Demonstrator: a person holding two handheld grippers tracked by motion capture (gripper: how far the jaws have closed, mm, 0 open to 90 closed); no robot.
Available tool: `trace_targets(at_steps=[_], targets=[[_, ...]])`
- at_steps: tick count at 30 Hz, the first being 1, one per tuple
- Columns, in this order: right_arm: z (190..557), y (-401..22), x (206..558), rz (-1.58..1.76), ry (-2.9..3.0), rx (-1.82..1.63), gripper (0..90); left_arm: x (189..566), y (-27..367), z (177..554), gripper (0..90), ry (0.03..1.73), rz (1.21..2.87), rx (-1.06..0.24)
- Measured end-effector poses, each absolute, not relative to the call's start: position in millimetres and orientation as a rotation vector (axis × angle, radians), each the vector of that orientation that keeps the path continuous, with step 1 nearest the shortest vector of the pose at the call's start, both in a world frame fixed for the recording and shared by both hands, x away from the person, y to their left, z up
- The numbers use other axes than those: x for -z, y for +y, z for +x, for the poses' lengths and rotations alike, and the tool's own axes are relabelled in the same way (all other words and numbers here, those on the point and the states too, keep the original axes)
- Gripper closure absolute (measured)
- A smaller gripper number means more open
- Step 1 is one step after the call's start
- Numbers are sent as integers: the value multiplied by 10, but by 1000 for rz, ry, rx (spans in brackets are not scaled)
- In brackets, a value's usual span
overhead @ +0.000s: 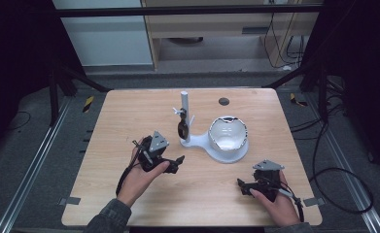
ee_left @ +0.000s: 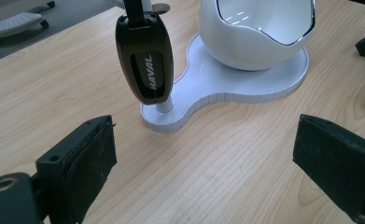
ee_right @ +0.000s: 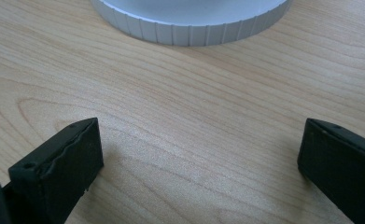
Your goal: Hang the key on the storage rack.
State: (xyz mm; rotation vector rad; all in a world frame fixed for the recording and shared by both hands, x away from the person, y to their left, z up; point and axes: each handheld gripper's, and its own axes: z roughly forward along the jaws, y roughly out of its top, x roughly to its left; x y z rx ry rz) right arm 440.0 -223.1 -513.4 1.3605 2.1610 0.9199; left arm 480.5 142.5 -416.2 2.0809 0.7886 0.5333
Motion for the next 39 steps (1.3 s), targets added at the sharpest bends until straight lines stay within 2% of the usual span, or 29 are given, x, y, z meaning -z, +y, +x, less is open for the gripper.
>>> trace_targets(at_steps=[17,39], targets=[[4400,-2231,5134,1360,2161,-920,4,4308,1673,4645,48,804,2115,-523],[4400,-2231,5134,1361,2161,-920,4,4616,2177,4567,51,937,2130,-511]])
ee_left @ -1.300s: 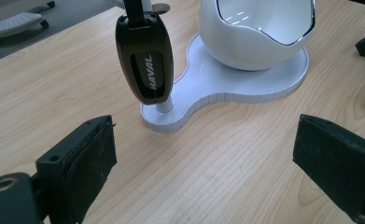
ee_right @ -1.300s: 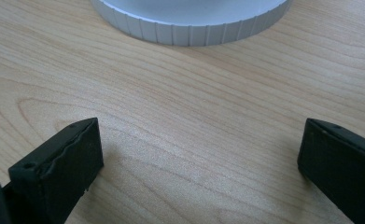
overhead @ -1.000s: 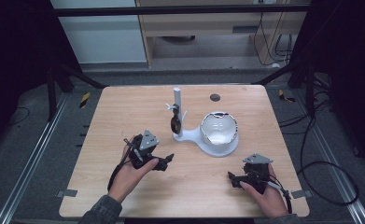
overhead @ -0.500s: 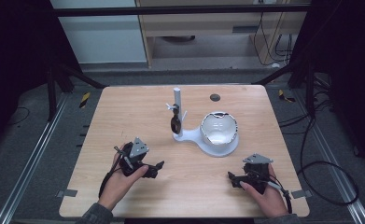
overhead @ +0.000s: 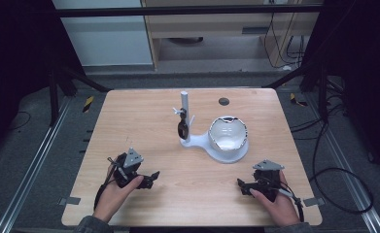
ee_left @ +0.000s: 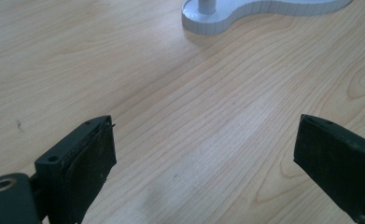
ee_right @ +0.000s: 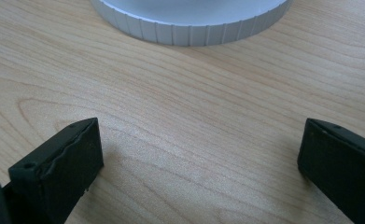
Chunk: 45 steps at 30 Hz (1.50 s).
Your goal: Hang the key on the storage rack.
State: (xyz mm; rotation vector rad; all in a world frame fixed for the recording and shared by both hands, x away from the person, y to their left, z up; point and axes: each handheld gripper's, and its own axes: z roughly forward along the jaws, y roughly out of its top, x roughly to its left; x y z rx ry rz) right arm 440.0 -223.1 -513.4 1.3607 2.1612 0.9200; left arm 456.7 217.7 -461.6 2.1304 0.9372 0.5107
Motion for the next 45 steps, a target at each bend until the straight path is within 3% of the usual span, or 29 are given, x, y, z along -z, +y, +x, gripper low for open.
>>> trace_targets(at_steps=[31,45], targets=[[4401,-2231,5134,1360,2161,-920,4,4939,2775,4662,59,1159,2162,-513],[4401,-2232,5134,1358,2161,-920,3,5036,2825,4713,45,1193,2142,-497]])
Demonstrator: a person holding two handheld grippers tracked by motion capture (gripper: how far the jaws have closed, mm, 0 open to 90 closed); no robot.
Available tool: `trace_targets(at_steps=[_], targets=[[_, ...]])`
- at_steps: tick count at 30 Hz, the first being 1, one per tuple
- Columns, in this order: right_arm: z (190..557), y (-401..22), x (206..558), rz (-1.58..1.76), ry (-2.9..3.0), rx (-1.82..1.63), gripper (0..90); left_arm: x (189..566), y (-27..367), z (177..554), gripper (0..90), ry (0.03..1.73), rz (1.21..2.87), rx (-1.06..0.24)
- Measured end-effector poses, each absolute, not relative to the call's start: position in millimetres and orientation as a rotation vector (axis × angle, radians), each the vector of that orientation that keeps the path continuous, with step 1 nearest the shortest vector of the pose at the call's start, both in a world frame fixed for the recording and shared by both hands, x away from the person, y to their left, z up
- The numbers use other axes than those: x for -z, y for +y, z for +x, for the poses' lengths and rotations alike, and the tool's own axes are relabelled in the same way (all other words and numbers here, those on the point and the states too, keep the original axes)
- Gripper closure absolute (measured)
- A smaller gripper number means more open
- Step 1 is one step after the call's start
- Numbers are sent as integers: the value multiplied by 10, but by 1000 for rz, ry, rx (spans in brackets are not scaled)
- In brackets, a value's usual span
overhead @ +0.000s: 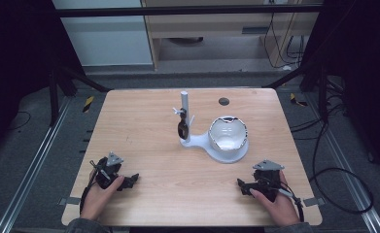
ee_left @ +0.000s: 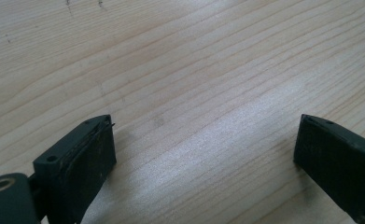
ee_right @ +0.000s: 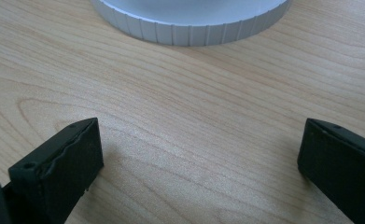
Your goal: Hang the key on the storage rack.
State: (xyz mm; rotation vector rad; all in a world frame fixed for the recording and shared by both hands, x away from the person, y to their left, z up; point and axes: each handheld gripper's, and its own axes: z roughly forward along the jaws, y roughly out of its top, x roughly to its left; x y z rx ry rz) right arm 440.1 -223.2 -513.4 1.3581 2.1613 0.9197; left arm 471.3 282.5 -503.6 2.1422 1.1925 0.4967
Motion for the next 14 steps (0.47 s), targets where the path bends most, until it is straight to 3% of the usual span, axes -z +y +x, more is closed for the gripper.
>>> trace_targets(at_steps=[14], targets=[[4400,-2228,5134,1363,2162,-922,3,5084,2849,4698,10,1161,2107,-517]])
